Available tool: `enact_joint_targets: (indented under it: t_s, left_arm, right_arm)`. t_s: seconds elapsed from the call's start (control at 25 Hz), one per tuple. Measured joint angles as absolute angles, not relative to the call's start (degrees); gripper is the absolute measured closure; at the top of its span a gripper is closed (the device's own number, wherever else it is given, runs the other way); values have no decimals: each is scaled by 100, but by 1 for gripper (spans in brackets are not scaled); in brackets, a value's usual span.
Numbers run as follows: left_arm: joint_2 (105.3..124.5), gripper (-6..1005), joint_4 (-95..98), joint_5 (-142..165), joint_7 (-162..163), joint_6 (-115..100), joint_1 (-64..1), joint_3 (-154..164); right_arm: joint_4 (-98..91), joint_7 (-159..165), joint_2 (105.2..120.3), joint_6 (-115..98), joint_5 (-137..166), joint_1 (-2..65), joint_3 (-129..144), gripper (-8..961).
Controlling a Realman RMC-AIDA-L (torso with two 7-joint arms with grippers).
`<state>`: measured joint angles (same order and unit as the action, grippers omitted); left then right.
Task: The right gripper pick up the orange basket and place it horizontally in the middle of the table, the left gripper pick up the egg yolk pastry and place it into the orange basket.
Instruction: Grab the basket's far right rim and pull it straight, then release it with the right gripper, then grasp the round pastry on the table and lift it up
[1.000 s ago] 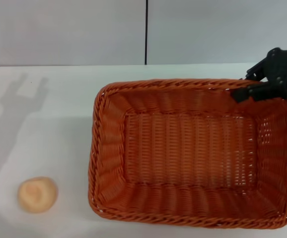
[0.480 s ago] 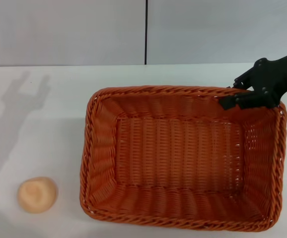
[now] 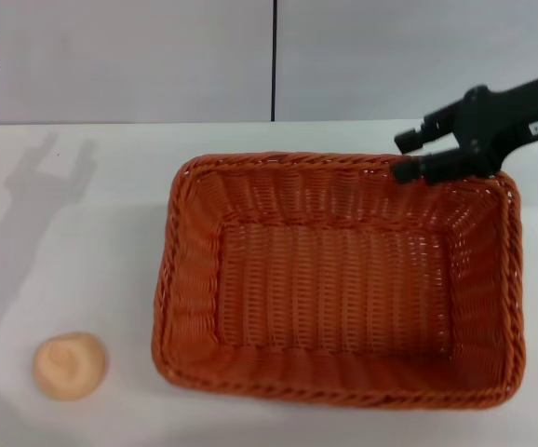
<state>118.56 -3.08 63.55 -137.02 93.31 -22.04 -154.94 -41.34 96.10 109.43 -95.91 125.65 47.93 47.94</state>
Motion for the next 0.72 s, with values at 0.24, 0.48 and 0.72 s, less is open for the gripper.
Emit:
enact_joint_targets:
  t_s: [0.24,0.48,0.72]
  left_arm:
    - [11852,435,-308,6355,-13706,9291,-2214,-15495]
    - [11843,436,-340,6355,-13703,9295,-2215,-15396]
    - [11801,438,-907,6355,-13348,9551,-2057,-14675]
  right_arm:
    - [-4274,9048,10985,-9385,11788,4633,4440,539]
    - [-4325,7805,11226,-9377,9985,3788,3851,512]
    - [-3822,7061,11499,-9401,8243,2682,3437,512]
